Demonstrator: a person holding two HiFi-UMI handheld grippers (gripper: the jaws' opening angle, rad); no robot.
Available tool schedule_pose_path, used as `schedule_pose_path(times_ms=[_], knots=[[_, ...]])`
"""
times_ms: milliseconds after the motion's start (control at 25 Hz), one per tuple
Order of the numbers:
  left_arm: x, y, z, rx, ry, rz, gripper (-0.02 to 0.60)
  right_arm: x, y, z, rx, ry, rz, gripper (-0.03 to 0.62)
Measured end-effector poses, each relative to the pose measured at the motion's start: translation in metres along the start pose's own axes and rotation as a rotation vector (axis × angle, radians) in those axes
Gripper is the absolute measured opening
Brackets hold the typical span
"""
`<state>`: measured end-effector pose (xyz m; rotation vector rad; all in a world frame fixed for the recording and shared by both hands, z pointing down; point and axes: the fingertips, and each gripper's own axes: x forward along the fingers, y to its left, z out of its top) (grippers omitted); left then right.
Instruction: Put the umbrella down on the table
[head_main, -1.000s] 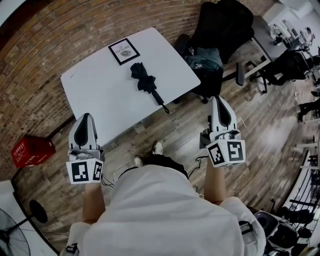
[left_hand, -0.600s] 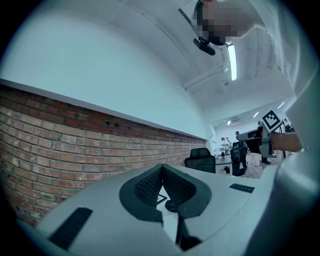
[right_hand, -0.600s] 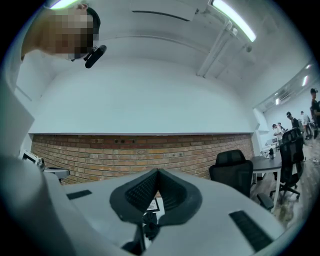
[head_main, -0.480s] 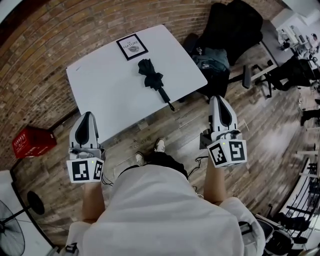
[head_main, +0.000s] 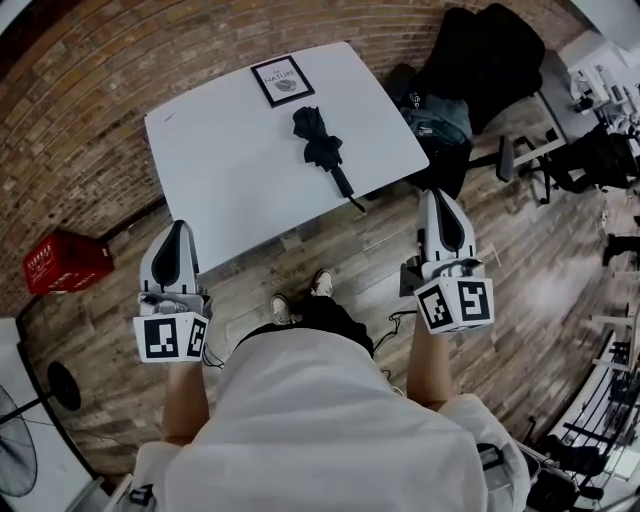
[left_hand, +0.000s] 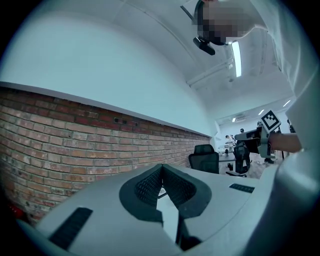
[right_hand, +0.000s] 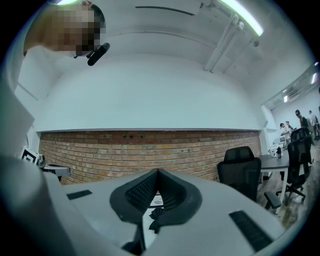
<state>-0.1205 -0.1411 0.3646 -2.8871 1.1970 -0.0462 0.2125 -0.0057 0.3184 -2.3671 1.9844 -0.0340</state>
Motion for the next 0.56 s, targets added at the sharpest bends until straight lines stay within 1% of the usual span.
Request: schedule_pose_path(times_ms=[560], knots=[[-0.017,0.009,-0.005,-0.015,-0.004,0.013,0.023,-0.001,0.021,0.001,-0.026,0.006,0.025,0.02]])
